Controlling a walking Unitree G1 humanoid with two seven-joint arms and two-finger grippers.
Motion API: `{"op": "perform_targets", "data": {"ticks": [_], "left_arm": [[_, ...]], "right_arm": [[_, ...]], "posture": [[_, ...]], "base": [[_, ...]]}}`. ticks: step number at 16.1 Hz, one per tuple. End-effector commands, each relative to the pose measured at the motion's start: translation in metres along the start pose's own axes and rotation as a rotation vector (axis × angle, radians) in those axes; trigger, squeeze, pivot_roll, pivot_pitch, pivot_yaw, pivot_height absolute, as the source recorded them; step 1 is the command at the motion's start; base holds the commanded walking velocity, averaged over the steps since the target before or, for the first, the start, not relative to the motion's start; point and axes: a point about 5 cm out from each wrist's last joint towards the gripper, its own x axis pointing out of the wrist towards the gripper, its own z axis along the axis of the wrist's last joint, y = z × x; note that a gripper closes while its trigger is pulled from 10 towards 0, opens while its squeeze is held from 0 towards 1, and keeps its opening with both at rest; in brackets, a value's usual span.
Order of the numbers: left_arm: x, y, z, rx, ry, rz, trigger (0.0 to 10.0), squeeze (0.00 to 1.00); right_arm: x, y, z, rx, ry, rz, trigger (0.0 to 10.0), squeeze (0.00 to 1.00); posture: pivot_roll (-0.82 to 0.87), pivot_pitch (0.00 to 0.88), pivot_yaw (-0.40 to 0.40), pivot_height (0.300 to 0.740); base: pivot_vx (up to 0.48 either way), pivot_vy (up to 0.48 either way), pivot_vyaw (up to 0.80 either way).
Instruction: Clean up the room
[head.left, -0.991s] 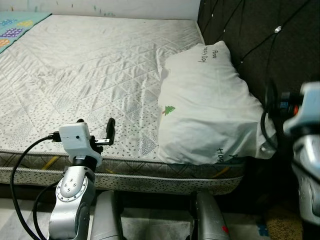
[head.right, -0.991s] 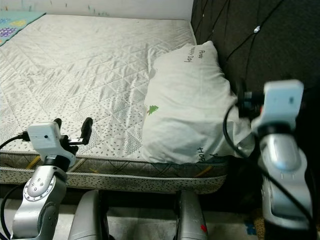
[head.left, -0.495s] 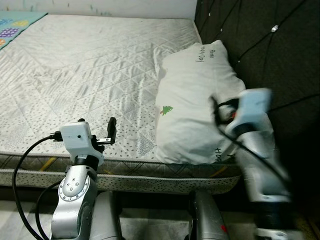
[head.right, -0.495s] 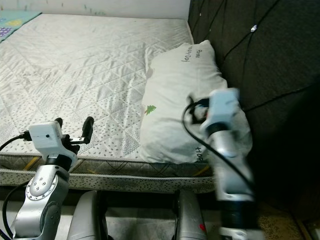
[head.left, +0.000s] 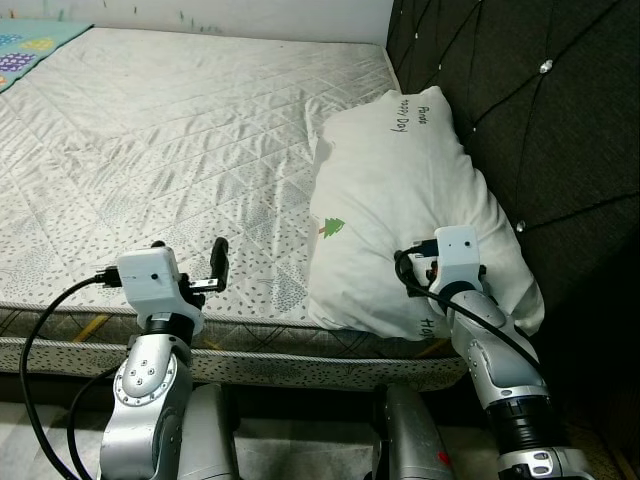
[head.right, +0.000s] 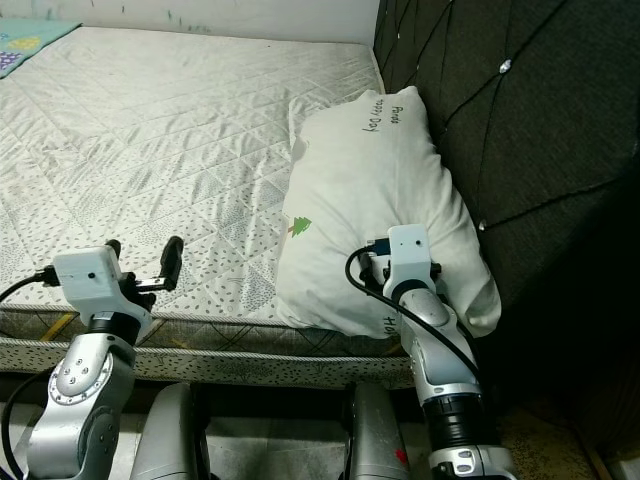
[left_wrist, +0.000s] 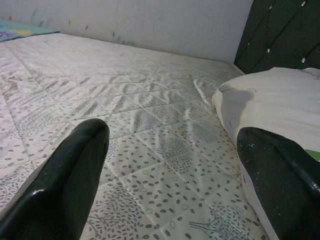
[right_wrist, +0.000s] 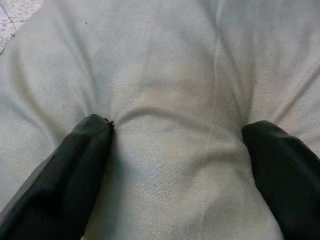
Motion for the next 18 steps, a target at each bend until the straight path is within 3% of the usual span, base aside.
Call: {"op": "perform_targets", "data": {"ticks": [1,2,3,4,7,10,14,18], "left_arm": [[0.002,-0.002,0.001,0.007,-0.001,0.000,10.0,0.00],[0.003,-0.002,0.002,0.005,-0.004,0.002,10.0,0.00],[0.004,-0.002,0.002,0.004,-0.007,0.009,10.0,0.00],[0.003,-0.002,0.002,-0.001,-0.008,0.016,10.0,0.00],[0.003,0.001,0.002,-0.002,0.000,0.047,10.0,0.00],[0.000,0.001,0.000,0.000,0.007,0.037,10.0,0.00],[0.003,-0.003,0.001,-0.001,0.002,0.017,10.0,0.00],[0.001,0.000,0.001,0.005,0.005,0.019,10.0,0.00]], "right_arm": [[-0.001,0.002,-0.014,0.052,0.053,0.001,10.0,1.00],[-0.002,0.001,0.003,0.106,-0.055,-0.001,10.0,1.00],[-0.006,0.001,0.019,0.127,-0.148,0.005,10.0,0.69],[-0.012,-0.001,0.037,0.144,-0.242,0.000,10.0,0.00],[-0.026,-0.003,0.061,0.160,-0.374,-0.006,10.0,0.00],[-0.036,0.004,0.065,0.192,-0.399,0.025,10.0,0.00],[-0.036,0.011,0.078,0.238,-0.444,0.057,10.0,0.00],[-0.034,0.008,0.081,0.228,-0.451,0.053,10.0,0.00]], "posture": [[0.03,0.037,-0.036,0.532],[0.03,0.030,-0.036,0.532],[0.03,0.025,-0.036,0.532],[0.03,0.021,-0.040,0.532],[0.03,0.024,-0.041,0.532],[0.02,0.032,-0.030,0.532],[0.02,0.035,-0.026,0.532],[0.03,0.035,-0.028,0.562]], "base": [[0.000,0.000,0.00],[0.000,0.000,0.00],[0.000,0.000,0.00],[0.000,0.000,0.00],[0.000,0.000,0.00],[0.000,0.000,0.00],[0.000,0.000,-0.11],[0.000,0.000,-0.31]]}}
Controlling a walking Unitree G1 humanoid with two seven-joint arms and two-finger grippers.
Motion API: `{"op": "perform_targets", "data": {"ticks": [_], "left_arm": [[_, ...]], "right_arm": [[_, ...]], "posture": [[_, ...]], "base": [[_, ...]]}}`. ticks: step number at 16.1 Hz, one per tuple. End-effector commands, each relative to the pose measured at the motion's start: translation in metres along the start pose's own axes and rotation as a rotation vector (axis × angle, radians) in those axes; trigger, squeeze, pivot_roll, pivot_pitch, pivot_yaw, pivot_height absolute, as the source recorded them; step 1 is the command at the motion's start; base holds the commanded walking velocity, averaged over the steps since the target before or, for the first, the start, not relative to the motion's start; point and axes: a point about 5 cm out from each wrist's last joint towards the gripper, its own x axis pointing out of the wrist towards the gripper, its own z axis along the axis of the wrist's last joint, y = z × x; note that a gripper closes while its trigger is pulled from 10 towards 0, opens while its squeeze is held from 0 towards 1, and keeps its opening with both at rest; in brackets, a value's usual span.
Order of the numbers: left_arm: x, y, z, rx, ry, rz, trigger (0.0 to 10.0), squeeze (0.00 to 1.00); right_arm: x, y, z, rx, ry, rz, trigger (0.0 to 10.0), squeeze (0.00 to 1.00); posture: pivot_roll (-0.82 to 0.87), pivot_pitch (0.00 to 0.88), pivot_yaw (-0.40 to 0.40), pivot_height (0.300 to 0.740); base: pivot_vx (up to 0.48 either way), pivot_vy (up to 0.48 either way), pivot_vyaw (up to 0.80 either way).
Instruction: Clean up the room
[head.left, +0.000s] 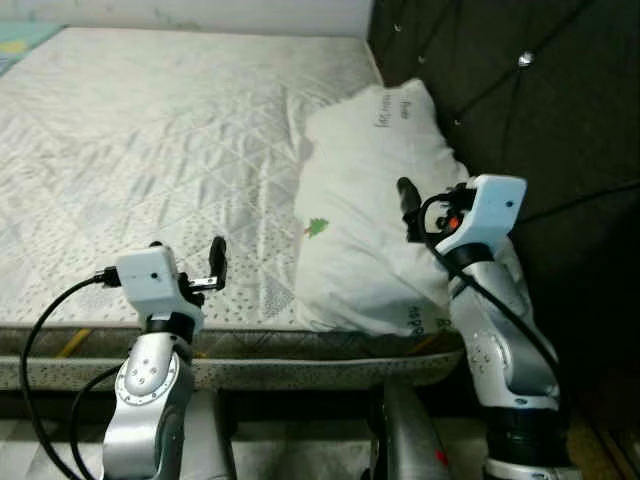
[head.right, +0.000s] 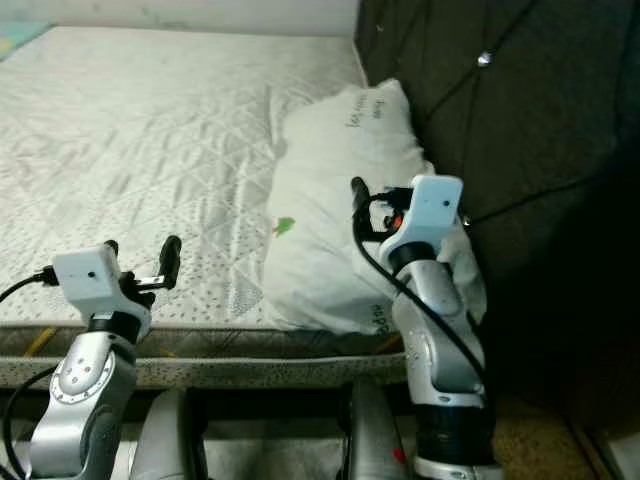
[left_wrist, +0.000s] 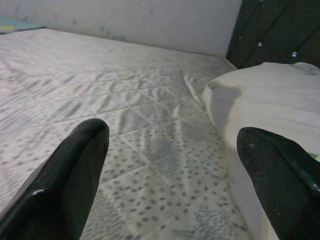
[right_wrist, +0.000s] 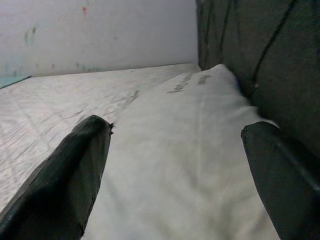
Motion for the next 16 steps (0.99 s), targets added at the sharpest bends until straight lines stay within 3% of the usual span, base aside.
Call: {"op": "perform_targets", "data": {"ticks": [1,16], "left_arm": [[-0.0007,0.0018,0.0000,0.009,0.007,0.004,10.0,0.00],[0.0031,0.0007,0.0009,0.023,0.003,0.002,10.0,0.00]], "right_arm": [[0.0011,-0.0012,0.0057,-0.004,-0.019,0.001,10.0,0.00],[0.0032,-0.0090,0.0056,-0.029,-0.026,-0.039,10.0,0.00]], "posture": [[0.03,0.035,-0.028,0.567],[0.03,0.024,-0.020,0.719]], "base": [[0.000,0.000,0.00],[0.000,0.000,0.00]]}}
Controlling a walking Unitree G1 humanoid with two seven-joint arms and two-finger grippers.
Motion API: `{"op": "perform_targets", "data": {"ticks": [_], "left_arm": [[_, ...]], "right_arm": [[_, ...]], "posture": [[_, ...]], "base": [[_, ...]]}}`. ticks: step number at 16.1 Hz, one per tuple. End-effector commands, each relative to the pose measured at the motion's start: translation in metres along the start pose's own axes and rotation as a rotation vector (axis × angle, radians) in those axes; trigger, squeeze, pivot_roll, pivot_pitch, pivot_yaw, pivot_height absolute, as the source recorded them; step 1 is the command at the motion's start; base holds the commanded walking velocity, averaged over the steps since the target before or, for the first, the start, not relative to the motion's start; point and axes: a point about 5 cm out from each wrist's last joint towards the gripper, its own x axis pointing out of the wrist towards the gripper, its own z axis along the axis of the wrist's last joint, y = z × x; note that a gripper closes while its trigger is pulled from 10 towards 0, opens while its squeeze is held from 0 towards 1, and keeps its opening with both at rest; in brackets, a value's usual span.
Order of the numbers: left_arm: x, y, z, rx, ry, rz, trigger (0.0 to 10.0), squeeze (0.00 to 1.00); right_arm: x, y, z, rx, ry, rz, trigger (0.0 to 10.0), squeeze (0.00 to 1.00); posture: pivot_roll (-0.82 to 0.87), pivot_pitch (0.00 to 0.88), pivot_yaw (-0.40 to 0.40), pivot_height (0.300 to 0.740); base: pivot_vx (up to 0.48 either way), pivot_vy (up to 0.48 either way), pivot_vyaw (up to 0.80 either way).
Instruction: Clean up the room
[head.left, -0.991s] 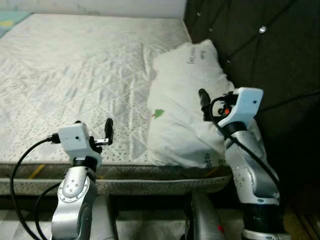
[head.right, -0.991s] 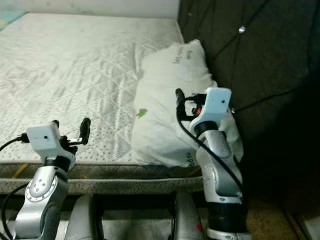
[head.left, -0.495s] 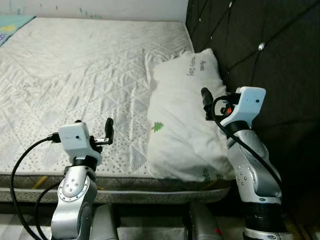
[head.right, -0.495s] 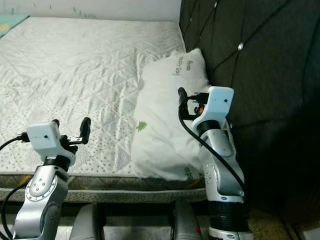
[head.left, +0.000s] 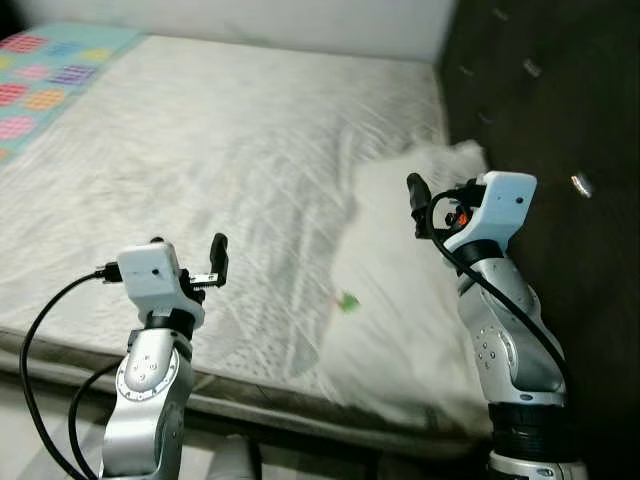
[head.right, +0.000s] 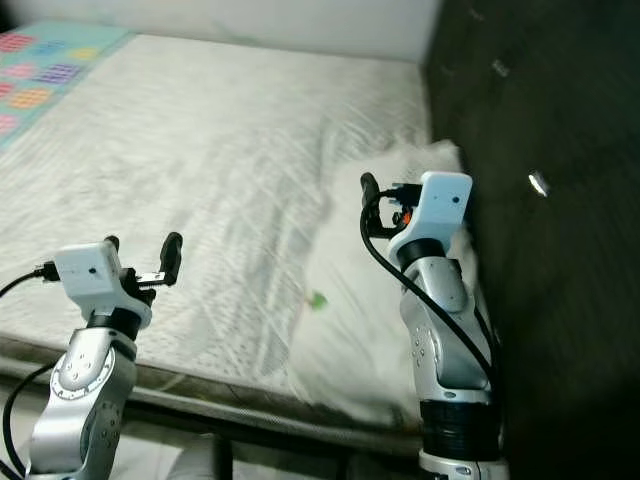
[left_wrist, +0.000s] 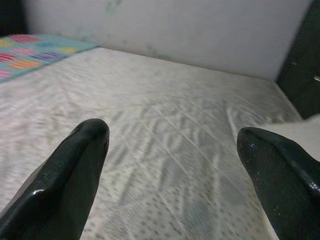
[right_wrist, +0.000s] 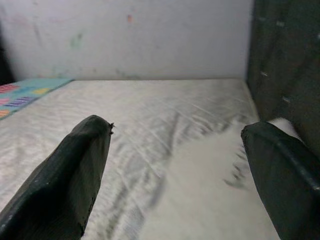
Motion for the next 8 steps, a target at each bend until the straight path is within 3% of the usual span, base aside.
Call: {"op": "perform_targets", "data": {"ticks": [1,8], "left_arm": [[0.0006,0.0003,-0.0017,0.013,0.013,0.006,10.0,0.00],[0.0016,-0.0046,0.0004,-0.011,0.011,-0.022,10.0,0.00]], "right_arm": [[0.0013,-0.0029,0.0019,-0.006,-0.007,-0.016,10.0,0.00],[-0.0006,-0.0072,-0.0015,-0.017,0.002,-0.039,10.0,0.00]], "posture": [[0.03,0.024,-0.020,0.728],[0.03,0.025,-0.016,0.740]], "base": [[0.000,0.000,0.00],[0.000,0.000,0.00]]}}
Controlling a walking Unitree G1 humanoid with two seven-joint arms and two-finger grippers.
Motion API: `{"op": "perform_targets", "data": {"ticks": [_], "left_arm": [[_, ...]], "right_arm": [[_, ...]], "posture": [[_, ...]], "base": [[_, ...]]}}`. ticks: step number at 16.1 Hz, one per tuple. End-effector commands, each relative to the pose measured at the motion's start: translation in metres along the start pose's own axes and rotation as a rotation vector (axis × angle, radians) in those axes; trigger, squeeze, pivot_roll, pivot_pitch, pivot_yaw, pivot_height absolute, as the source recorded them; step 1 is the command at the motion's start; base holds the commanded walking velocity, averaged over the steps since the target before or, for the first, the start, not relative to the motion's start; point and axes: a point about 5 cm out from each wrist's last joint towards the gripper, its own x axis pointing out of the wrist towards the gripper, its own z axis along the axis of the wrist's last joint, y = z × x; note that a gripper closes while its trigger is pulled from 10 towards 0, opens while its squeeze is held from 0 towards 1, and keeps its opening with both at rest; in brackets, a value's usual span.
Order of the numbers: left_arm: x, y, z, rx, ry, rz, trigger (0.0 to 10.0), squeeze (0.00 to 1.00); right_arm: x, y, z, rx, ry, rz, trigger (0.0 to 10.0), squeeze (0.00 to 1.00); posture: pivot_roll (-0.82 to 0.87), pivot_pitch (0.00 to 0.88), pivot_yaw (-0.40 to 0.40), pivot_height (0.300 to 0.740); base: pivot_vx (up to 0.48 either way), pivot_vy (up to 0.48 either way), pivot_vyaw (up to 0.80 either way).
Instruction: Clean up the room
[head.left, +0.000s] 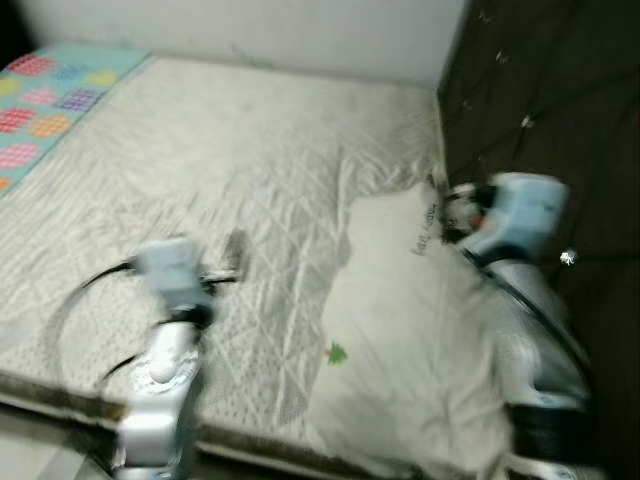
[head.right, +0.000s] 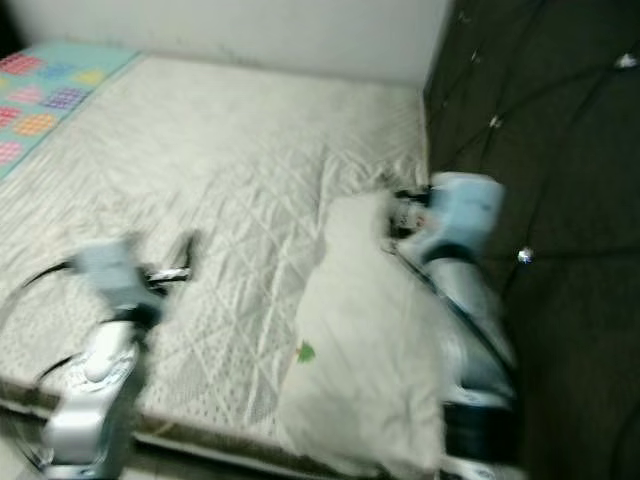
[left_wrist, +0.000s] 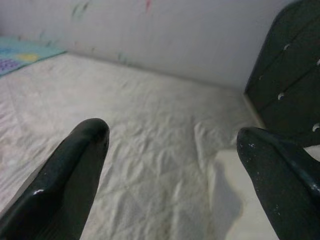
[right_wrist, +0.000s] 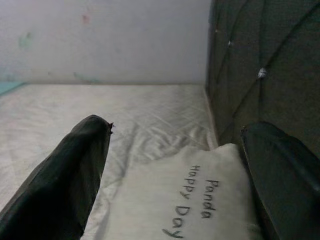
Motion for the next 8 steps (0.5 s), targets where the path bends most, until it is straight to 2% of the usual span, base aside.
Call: {"op": "perform_targets", "data": {"ticks": [1,5,8], "left_arm": [[-0.004,0.018,0.001,0.023,0.006,0.058,10.0,0.00],[-0.005,0.017,-0.002,0.008,0.016,0.051,10.0,0.00],[-0.004,0.013,-0.003,-0.009,0.021,0.041,10.0,0.00]], "right_arm": [[0.003,0.027,0.009,0.025,-0.038,0.086,10.0,0.00],[0.000,0.028,0.001,0.023,-0.007,0.080,10.0,0.00],[-0.006,0.028,-0.022,0.038,0.104,0.049,10.0,0.00]], "posture": [[0.03,0.025,-0.016,0.740],[0.03,0.022,-0.017,0.740],[0.03,0.020,-0.022,0.740]], "base": [[0.000,0.000,0.00],[0.000,0.000,0.00],[0.000,0.000,0.00]]}}
